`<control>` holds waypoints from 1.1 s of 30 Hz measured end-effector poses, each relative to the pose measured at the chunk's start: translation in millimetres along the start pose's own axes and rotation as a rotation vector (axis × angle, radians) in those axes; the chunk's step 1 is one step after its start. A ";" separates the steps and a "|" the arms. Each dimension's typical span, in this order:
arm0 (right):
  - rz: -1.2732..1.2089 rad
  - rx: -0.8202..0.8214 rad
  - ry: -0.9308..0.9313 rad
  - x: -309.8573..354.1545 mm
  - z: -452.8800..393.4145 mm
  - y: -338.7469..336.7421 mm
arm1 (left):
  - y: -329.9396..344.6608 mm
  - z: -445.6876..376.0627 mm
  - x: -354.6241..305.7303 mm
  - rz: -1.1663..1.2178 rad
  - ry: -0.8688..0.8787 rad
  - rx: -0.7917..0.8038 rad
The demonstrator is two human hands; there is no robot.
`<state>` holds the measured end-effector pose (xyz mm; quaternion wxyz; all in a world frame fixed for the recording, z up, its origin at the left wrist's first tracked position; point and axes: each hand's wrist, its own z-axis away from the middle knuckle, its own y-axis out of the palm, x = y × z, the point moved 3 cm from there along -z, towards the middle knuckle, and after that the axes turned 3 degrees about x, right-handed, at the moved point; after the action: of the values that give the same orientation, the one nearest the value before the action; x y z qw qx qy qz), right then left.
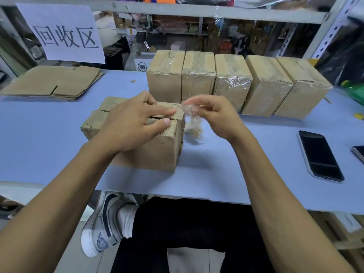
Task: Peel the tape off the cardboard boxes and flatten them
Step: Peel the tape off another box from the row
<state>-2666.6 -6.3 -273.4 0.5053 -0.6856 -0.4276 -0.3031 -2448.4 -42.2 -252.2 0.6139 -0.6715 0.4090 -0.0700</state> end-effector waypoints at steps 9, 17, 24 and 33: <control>0.105 -0.219 0.141 8.4 -1.2 11.9 | -4.4 1.6 -1.2 0.020 -0.024 -0.009; -0.017 0.013 0.264 10.8 -23.0 14.7 | -5.2 -1.7 1.6 0.052 -0.045 -0.012; -0.427 -0.017 0.413 -1.4 -49.6 16.8 | -5.5 -0.2 2.5 0.075 -0.069 0.001; -0.349 -0.377 0.480 -30.6 -52.5 -21.2 | -5.6 3.2 -0.1 0.071 -0.062 -0.019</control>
<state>-2698.4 -62.3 -274.1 0.3964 -0.5927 -0.3438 -0.6110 -2444.0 -40.2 -247.9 0.6220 -0.6641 0.4142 -0.0237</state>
